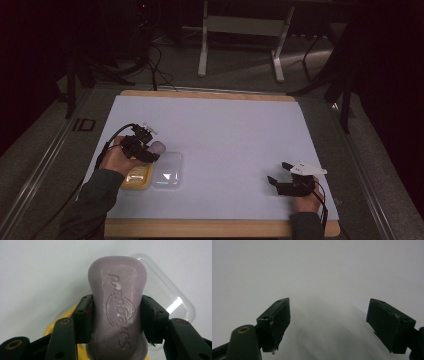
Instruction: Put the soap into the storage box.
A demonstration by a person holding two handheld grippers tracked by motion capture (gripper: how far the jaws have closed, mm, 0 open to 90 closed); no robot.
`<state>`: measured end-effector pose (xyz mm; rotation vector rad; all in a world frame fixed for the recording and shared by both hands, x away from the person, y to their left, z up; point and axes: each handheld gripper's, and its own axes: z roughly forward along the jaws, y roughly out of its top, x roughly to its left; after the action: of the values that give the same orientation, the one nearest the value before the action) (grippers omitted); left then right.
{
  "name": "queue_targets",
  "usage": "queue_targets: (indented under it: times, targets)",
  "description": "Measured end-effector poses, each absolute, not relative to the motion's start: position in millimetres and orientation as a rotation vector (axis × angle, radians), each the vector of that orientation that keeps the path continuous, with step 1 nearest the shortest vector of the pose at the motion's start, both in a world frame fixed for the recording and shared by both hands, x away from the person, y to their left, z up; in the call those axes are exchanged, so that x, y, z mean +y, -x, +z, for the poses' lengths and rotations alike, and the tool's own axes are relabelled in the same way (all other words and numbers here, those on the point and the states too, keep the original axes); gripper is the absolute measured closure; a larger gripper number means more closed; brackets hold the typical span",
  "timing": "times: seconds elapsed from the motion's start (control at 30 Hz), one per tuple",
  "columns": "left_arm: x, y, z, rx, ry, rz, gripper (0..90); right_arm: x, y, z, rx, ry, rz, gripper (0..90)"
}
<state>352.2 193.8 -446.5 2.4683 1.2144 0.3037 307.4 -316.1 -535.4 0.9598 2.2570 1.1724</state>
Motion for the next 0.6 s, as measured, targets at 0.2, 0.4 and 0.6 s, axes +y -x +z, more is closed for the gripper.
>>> queue_targets:
  times: [0.2, 0.4, 0.6]
  targets:
    - [199, -350, -446, 1.250, -2.449, 0.316, 49.0, -316, -307, -535, 2.257, -0.959, 1.172, 18.9]
    - [206, -347, -447, 1.287, -2.430, 0.327, 49.0, -316, -308, -535, 2.258, -0.959, 1.171, 18.9]
    - [211, -343, -449, 1.322, -2.404, 0.325, 49.0, -316, -307, -535, 2.258, -0.959, 1.171, 18.9]
